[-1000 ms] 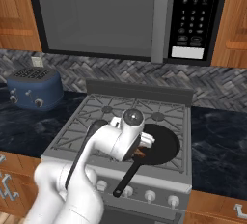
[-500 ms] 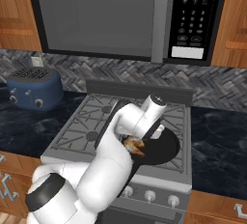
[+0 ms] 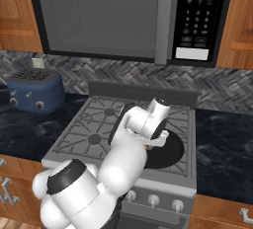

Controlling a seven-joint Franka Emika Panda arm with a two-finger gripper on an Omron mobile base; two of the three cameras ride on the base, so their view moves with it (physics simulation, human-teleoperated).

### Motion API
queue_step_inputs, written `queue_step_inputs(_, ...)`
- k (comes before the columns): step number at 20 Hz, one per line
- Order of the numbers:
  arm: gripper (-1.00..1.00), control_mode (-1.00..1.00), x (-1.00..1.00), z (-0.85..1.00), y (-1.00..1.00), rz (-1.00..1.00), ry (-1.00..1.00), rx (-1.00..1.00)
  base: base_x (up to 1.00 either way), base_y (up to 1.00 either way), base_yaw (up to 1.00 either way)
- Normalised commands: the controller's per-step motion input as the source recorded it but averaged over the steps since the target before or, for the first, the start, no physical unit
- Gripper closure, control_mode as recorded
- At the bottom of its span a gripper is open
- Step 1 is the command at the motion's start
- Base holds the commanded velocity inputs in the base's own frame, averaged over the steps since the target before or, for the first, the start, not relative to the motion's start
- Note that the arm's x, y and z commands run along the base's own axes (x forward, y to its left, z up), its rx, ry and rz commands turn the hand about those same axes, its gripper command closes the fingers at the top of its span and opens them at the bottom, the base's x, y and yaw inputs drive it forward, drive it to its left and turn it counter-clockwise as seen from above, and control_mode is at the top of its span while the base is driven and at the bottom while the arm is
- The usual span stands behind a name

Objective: Take the chicken drumsticks from the pan and place one on each plate on the dining counter.

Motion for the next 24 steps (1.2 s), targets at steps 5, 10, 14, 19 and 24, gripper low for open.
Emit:
queue_step_inputs(5, -1.0, -1.0, -0.58, -0.31, -0.11, 0.24, -0.07, -0.03, 0.0, 0.0, 0.0)
queue_step_inputs(10, -1.0, -1.0, 0.04, -0.15, -0.13, 0.24, -0.11, 0.0, 0.0, 0.0, 0.0)
queue_step_inputs(14, -1.0, -1.0, 0.39, -0.03, -0.34, 0.32, -0.14, 0.0, 0.0, 0.0, 0.0)
queue_step_inputs(19, -1.0, -1.0, 0.04, -0.31, -0.54, 0.33, -0.11, 0.0, 0.0, 0.0, 0.0)
queue_step_inputs(24, -1.0, -1.0, 0.0, -0.53, -0.53, 0.33, -0.08, 0.0, 0.0, 0.0, 0.0)
